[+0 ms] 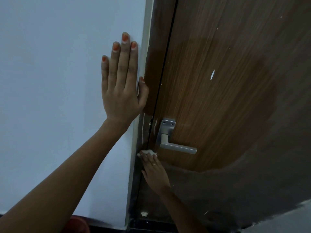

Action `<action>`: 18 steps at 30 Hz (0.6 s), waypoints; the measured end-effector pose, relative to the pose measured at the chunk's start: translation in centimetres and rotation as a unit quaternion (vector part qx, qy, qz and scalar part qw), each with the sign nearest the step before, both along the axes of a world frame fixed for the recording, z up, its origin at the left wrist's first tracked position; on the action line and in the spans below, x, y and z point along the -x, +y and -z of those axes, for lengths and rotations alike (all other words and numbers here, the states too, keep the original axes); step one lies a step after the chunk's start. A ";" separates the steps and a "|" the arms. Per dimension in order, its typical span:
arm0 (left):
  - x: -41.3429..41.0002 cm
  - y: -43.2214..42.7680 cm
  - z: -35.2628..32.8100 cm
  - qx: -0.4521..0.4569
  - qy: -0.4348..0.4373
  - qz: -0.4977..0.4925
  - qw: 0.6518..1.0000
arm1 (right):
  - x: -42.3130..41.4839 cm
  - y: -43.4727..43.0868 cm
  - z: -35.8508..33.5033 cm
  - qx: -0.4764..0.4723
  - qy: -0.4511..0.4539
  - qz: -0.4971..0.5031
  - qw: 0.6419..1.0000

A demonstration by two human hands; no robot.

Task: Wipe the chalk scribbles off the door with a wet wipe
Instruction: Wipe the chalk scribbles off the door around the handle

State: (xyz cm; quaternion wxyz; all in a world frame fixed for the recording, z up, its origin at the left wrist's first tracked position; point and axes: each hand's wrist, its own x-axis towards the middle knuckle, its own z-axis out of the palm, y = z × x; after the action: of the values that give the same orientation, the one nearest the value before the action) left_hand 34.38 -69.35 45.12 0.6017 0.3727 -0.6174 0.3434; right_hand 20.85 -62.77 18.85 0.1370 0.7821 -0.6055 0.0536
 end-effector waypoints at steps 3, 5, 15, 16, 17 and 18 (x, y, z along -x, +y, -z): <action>0.0 0.1 0.0 0.001 -0.001 0.001 1.000 | 2.8 1.2 0.9 0.003 0.023 0.004 1.000; -0.1 0.0 0.1 0.001 0.001 0.001 1.000 | 4.6 1.7 0.5 0.046 0.029 0.020 0.998; 0.0 -0.1 0.1 -0.003 0.002 0.005 1.000 | 0.3 0.1 1.1 -0.035 0.007 -0.019 0.999; 0.0 -0.1 0.1 -0.002 0.002 0.007 1.000 | 0.4 0.3 1.3 -0.051 0.010 -0.014 0.999; 0.0 -0.1 0.1 -0.001 0.002 0.007 1.000 | 0.9 0.6 1.4 -0.051 0.013 -0.008 0.999; -0.1 -0.1 0.1 -0.001 0.003 0.008 1.000 | 1.7 0.9 1.4 -0.041 0.016 0.003 0.999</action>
State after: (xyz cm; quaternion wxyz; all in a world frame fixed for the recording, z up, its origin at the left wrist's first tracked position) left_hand 34.44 -69.41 45.03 0.6058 0.3690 -0.6192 0.3367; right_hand 19.14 -61.85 17.44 0.1140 0.7862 -0.6071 0.0160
